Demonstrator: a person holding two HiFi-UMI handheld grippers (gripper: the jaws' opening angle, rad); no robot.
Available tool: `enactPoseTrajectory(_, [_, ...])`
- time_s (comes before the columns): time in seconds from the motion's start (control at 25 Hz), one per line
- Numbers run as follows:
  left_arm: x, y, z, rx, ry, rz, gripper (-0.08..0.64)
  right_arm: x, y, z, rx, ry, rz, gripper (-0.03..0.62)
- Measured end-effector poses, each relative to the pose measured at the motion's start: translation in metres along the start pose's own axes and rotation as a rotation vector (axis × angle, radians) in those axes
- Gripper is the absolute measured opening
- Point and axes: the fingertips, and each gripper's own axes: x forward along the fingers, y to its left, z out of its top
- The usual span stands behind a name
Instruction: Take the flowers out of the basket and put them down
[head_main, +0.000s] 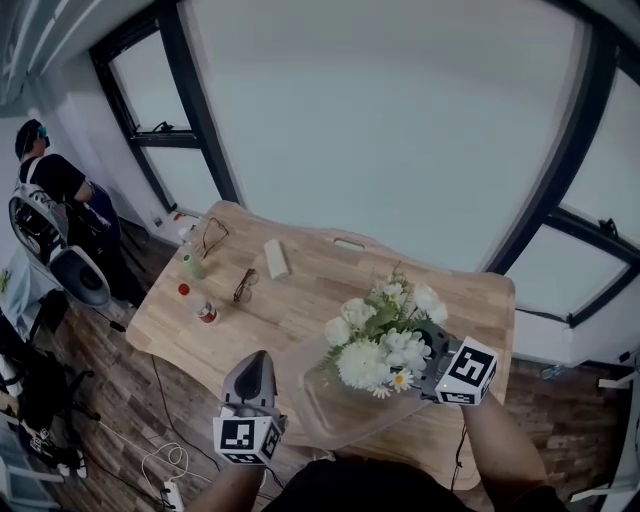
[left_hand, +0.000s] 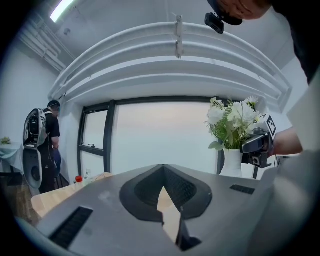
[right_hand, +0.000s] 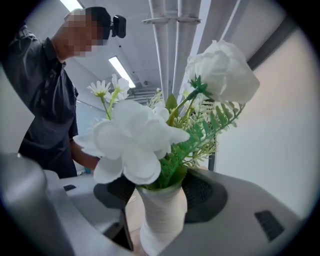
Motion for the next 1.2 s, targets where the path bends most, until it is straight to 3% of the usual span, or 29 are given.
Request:
enactPoseTrajectory(0.8, [0.042,-0.072,0.005,-0.006,-0.007,-0.170,0.005,-0.101,-0.041,0.010,0.044,-0.090,-0.304,0.302])
enactPoseTrajectory(1.2, [0.064,-0.113,0.011,0.004,-0.007,-0.257,0.005,-0.148,-0.043,0.021,0.037,-0.128,-0.388,0.302])
